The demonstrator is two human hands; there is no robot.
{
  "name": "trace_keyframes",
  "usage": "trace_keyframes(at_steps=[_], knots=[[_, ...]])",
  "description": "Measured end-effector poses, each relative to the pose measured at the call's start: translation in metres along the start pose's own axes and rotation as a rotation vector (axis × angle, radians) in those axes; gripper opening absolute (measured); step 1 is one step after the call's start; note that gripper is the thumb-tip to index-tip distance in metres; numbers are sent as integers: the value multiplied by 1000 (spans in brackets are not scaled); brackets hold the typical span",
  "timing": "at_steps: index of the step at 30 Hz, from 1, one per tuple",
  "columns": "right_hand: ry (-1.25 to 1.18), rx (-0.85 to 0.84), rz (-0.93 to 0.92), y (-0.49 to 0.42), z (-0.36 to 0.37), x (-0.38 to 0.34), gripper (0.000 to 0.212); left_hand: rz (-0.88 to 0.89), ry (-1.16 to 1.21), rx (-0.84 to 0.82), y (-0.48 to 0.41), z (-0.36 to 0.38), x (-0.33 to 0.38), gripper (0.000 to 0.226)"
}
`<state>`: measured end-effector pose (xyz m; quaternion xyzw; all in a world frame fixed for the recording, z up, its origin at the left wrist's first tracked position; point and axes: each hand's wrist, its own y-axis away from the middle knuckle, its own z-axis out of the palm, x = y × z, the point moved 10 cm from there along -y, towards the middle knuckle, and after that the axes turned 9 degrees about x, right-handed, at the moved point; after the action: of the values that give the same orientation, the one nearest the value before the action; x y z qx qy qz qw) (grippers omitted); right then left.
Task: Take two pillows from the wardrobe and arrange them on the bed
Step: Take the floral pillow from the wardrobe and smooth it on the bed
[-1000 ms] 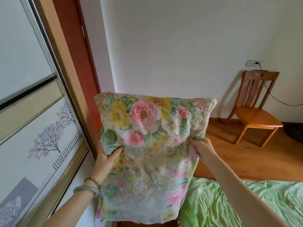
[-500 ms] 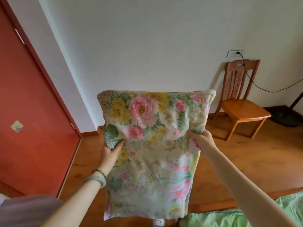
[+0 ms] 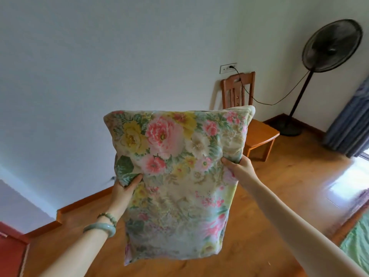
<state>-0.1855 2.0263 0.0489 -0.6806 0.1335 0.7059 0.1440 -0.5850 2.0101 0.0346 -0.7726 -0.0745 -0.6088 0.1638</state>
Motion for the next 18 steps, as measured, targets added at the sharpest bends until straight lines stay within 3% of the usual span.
trace_keyframes(at_steps=[11,18], knots=[[-10,396,33,-125,-81,7,18,-24,-18,-444,-173,231,-4,63],[34,669,36,-166,-147,0,18,-69,69,-704,-231,391,14,54]])
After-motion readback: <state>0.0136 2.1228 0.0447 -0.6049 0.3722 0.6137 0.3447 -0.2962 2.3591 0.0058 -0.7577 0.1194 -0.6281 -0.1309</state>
